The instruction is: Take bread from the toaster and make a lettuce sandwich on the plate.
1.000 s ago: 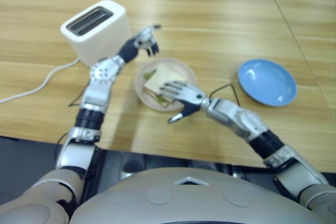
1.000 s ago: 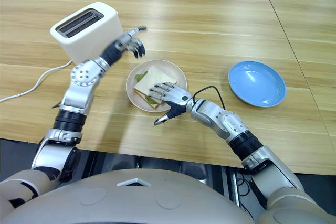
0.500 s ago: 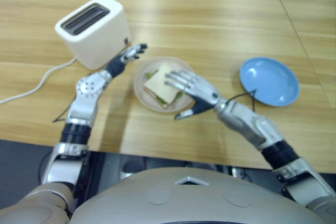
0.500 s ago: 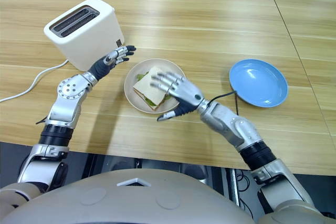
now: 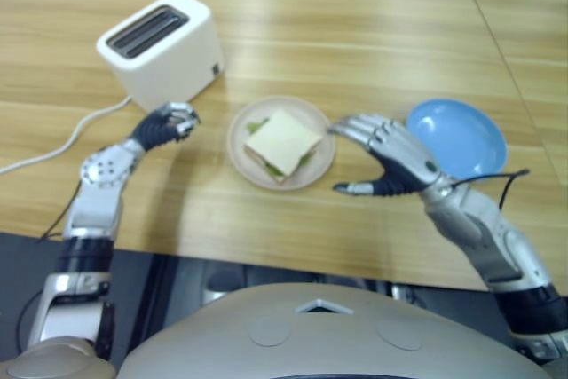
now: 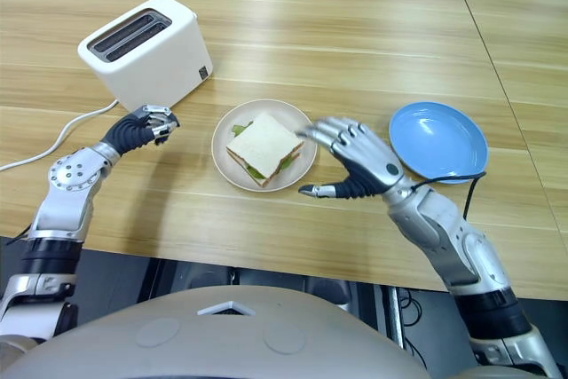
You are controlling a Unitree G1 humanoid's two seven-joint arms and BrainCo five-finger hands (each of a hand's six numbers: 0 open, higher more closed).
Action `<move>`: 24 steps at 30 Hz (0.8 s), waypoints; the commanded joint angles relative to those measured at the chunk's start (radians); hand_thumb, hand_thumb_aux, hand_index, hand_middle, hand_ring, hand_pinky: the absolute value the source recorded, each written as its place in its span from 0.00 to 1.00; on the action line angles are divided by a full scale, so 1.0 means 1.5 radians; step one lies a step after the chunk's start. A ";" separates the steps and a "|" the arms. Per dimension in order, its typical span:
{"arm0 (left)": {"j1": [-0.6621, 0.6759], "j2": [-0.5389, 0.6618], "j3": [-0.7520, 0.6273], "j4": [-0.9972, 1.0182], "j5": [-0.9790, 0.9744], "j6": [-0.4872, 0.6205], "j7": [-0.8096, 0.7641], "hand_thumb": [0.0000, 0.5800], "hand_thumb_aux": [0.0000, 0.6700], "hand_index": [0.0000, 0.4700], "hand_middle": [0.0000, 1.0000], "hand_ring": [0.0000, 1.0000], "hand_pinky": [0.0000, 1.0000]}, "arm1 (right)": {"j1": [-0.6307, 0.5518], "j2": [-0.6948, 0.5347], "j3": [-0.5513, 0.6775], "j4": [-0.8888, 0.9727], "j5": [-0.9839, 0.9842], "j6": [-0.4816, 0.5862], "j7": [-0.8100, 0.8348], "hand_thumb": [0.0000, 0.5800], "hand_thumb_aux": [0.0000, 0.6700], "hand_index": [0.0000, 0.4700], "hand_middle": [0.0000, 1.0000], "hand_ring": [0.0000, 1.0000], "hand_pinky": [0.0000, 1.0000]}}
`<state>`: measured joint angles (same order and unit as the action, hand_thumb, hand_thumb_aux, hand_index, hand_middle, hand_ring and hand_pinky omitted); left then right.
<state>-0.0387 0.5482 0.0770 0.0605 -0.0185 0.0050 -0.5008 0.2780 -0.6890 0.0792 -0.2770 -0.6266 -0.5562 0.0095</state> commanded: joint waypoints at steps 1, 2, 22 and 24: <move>0.019 0.016 -0.007 -0.054 0.012 0.023 -0.008 1.00 1.00 0.98 1.00 1.00 1.00 | 0.038 0.000 0.011 0.001 0.016 -0.007 0.034 1.00 1.00 0.98 1.00 1.00 1.00; 0.025 0.018 -0.015 -0.061 0.017 0.027 -0.011 1.00 1.00 0.98 1.00 1.00 1.00 | 0.042 0.003 0.017 0.004 0.016 -0.010 0.039 1.00 1.00 0.98 1.00 1.00 1.00; -0.001 0.029 -0.250 0.125 0.203 -0.004 -0.083 1.00 1.00 0.98 1.00 1.00 1.00 | -0.085 0.125 0.249 0.266 -0.171 0.006 -0.001 1.00 1.00 0.98 1.00 1.00 1.00; -0.017 0.012 -0.255 0.136 0.207 -0.009 -0.071 1.00 1.00 0.98 1.00 1.00 1.00 | -0.100 0.124 0.252 0.286 -0.173 0.009 -0.014 1.00 1.00 0.98 1.00 1.00 1.00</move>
<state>-0.0755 0.5811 -0.2640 0.1891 0.2598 -0.0285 -0.6099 0.1397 -0.4972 0.4406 0.1038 -0.8654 -0.5621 -0.0086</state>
